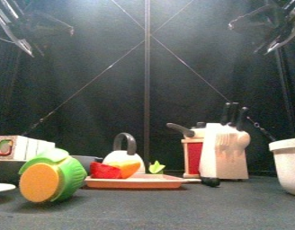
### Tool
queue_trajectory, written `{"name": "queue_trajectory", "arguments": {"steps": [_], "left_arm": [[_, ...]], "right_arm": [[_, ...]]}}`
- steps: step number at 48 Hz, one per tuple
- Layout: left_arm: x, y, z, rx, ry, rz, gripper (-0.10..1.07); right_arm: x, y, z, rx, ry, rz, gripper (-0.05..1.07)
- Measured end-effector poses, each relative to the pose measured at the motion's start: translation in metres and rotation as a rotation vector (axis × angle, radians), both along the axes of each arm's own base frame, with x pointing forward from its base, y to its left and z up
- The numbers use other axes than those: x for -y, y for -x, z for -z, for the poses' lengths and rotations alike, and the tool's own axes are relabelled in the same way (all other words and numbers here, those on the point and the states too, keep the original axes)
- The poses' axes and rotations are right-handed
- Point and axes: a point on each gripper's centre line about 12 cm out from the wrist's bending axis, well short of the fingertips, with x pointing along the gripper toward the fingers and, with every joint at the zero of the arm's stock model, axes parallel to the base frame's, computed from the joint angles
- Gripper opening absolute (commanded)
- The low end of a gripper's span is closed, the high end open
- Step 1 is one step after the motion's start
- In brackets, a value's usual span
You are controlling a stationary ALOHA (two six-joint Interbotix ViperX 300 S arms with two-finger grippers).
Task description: Grab corn
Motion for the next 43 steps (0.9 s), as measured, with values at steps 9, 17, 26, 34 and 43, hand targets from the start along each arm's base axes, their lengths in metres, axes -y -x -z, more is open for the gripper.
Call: {"name": "queue_trajectory", "arguments": {"steps": [9, 17, 26, 34, 43], "left_arm": [[-0.001, -0.013, 0.001, -0.075, 0.108, -0.009, -0.01], [0.001, -0.025, -0.014, -0.141, 0.128, -0.003, 0.0], [0.005, -0.043, -0.038, -0.234, 0.169, 0.015, 0.0], [0.011, -0.059, -0.052, -0.364, 0.232, 0.043, 0.01], [0.017, -0.073, -0.062, -0.491, 0.279, 0.074, 0.02]], "right_arm": [[0.0, -0.005, 0.014, -0.054, -0.002, 0.001, 0.03], [0.0, -0.011, 0.021, -0.089, 0.002, -0.001, 0.03], [0.0, -0.011, 0.022, -0.091, 0.001, 0.0, 0.03], [0.0, -0.01, 0.021, -0.087, 0.001, 0.0, 0.03], [0.0, -0.009, 0.024, -0.095, 0.0, 0.0, 0.03]]}}
